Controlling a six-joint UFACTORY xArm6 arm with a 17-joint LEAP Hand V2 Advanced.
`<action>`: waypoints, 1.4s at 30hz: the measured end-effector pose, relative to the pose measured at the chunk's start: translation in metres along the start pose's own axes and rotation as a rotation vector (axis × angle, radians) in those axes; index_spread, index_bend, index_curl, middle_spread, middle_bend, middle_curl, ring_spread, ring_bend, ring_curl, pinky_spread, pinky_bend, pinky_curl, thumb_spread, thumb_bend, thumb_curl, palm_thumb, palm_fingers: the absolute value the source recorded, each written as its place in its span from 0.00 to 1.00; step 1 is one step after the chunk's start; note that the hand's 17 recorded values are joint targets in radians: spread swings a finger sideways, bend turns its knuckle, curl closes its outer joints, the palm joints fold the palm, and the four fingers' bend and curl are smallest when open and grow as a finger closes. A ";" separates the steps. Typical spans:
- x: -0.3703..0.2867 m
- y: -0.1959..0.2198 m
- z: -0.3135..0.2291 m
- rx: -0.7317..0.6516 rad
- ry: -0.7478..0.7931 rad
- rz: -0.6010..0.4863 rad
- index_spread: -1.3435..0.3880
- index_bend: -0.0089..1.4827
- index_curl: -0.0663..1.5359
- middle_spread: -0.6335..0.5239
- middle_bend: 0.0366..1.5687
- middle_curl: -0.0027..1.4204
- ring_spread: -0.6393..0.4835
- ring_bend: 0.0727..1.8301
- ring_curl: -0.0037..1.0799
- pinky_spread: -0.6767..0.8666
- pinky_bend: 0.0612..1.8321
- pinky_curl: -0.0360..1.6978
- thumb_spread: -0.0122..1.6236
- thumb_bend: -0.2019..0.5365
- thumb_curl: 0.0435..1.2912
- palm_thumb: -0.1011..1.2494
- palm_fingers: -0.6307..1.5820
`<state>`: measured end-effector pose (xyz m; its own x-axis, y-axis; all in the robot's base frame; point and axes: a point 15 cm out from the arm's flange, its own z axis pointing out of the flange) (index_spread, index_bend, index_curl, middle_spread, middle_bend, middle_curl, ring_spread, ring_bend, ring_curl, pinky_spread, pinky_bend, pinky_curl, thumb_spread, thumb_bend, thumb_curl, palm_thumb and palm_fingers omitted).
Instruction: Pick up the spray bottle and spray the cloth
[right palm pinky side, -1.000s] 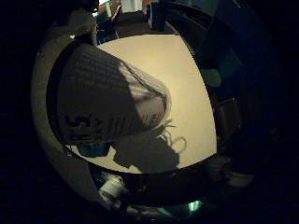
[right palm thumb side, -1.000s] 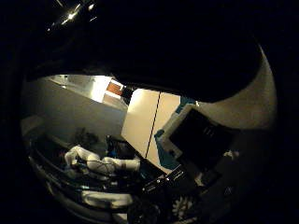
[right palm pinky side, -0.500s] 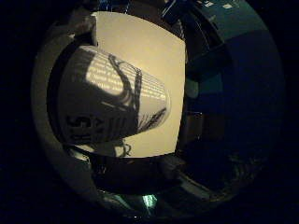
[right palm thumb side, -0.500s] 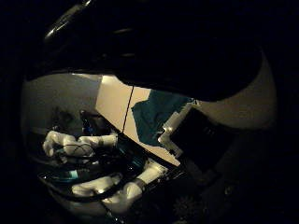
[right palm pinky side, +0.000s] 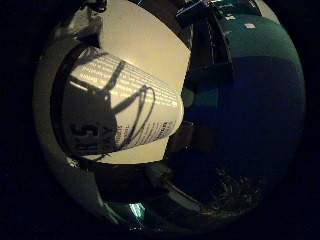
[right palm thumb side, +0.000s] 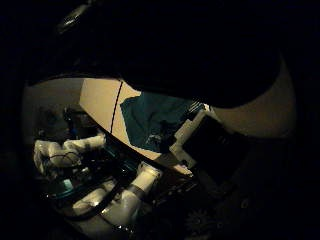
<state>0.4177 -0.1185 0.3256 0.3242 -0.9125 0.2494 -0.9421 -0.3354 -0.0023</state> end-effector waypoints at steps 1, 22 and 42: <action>-0.003 0.002 0.004 -0.016 0.010 -0.004 0.63 0.74 0.64 0.40 0.83 0.68 0.33 0.70 0.88 0.31 0.75 0.54 0.53 0.25 0.60 0.86 0.78; -0.041 -0.019 0.018 -0.071 0.088 -0.059 0.63 0.74 0.64 0.40 0.83 0.68 0.33 0.70 0.87 0.31 0.74 0.54 0.54 0.25 0.60 0.85 0.78; -0.040 -0.017 0.016 -0.071 0.087 -0.058 0.63 0.74 0.64 0.40 0.83 0.68 0.33 0.70 0.88 0.32 0.75 0.54 0.54 0.25 0.59 0.85 0.78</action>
<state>0.4218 -0.0801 0.2997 0.3727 -0.8671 0.3306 -0.9266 -0.3669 0.0823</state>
